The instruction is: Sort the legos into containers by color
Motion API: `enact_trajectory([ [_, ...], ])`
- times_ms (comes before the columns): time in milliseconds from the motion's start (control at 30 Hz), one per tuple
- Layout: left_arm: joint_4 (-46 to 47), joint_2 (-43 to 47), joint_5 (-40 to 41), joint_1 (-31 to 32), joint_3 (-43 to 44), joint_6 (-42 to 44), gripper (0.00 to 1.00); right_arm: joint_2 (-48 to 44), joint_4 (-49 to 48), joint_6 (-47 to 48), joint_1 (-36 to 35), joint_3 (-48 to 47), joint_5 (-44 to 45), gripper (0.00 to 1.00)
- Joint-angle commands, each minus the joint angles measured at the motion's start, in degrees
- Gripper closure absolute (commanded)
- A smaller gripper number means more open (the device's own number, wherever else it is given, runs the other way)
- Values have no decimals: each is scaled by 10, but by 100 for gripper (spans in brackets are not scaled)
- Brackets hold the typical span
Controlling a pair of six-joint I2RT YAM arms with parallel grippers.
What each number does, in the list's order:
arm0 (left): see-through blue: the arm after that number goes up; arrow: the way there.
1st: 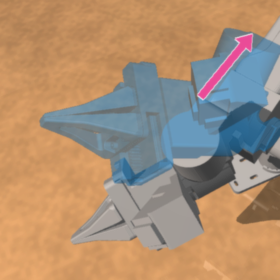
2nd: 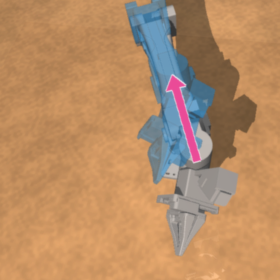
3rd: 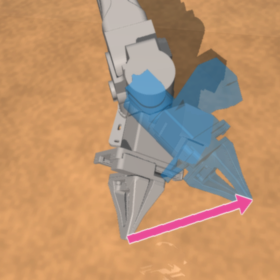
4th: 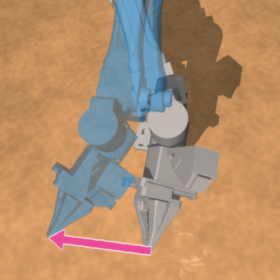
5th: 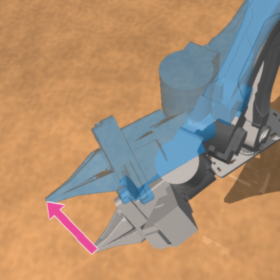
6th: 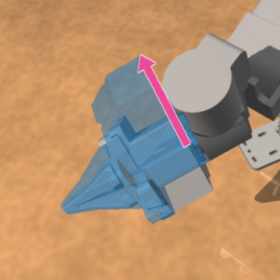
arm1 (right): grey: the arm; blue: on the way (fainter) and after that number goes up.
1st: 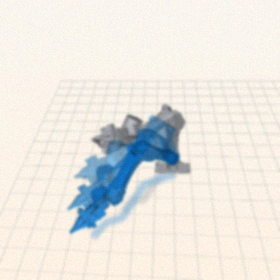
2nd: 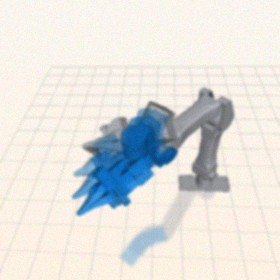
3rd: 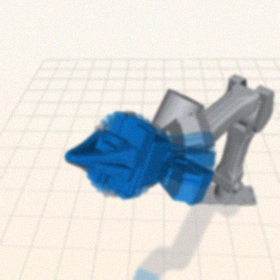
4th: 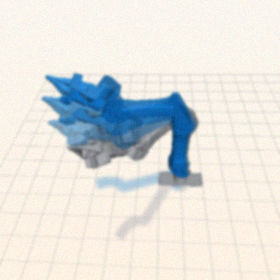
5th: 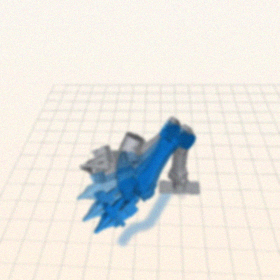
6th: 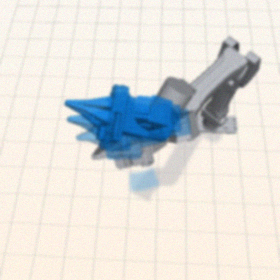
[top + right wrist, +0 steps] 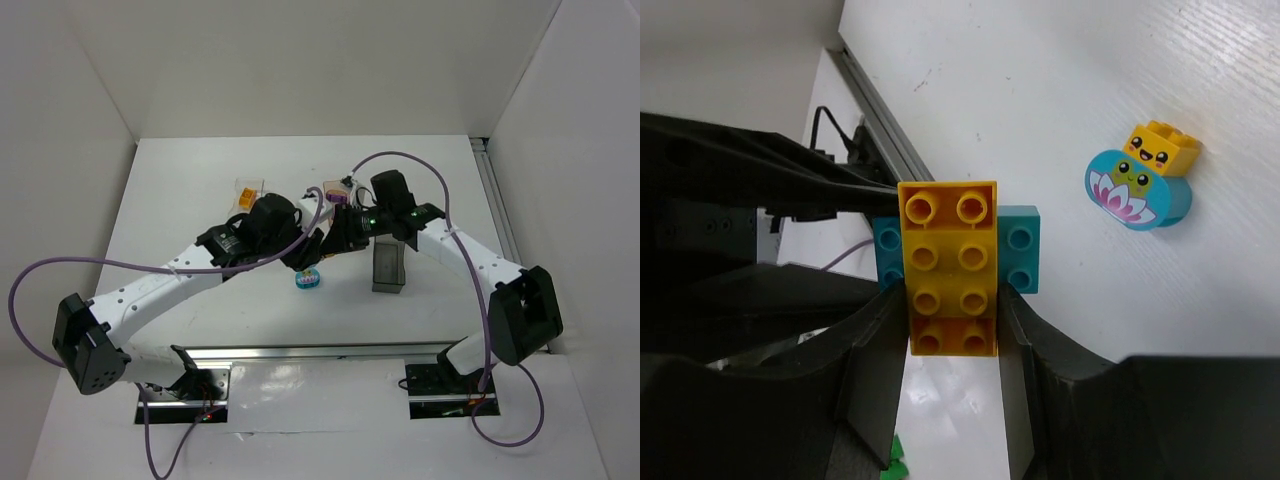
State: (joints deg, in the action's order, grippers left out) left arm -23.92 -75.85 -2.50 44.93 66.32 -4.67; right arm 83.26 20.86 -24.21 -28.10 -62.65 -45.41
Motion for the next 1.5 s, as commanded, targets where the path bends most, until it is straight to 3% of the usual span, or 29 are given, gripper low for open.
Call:
enact_trajectory([
  [0, 24, 6, -21, 1, -1, 14, 59, -29, -45, -22, 2, 3, -40, 76],
  [100, 24, 1, -8, 1, -1, 9, 92, -35, -45, -27, 15, 3, -32, 76],
  [267, 24, 13, 14, 1, -11, 3, 100, -46, -39, -27, 42, 3, -19, 76],
  [433, 11, 13, 36, 1, -11, 3, 100, -58, -7, -15, 80, -25, 18, 76],
  [600, -34, 21, 64, -33, -6, -54, 100, -52, -23, -22, 105, -30, 13, 76],
  [767, -74, 81, 65, -126, -6, -123, 100, 23, -84, -43, 57, -73, 62, 76],
  [833, -116, 88, 103, -163, 7, -185, 100, 59, -112, -56, 19, -100, 75, 77],
  [967, -191, 112, 132, -274, 52, -271, 100, 169, -118, -56, -41, -232, 158, 77],
  [1167, -212, 176, 163, -389, 42, -334, 100, 349, -97, -50, -96, -393, 232, 76],
  [1333, -212, 184, 116, -441, 36, -334, 100, 498, -45, -55, -109, -569, 246, 73],
  [1467, -206, 184, 94, -454, 30, -328, 100, 585, -3, -55, -122, -691, 267, 63],
])
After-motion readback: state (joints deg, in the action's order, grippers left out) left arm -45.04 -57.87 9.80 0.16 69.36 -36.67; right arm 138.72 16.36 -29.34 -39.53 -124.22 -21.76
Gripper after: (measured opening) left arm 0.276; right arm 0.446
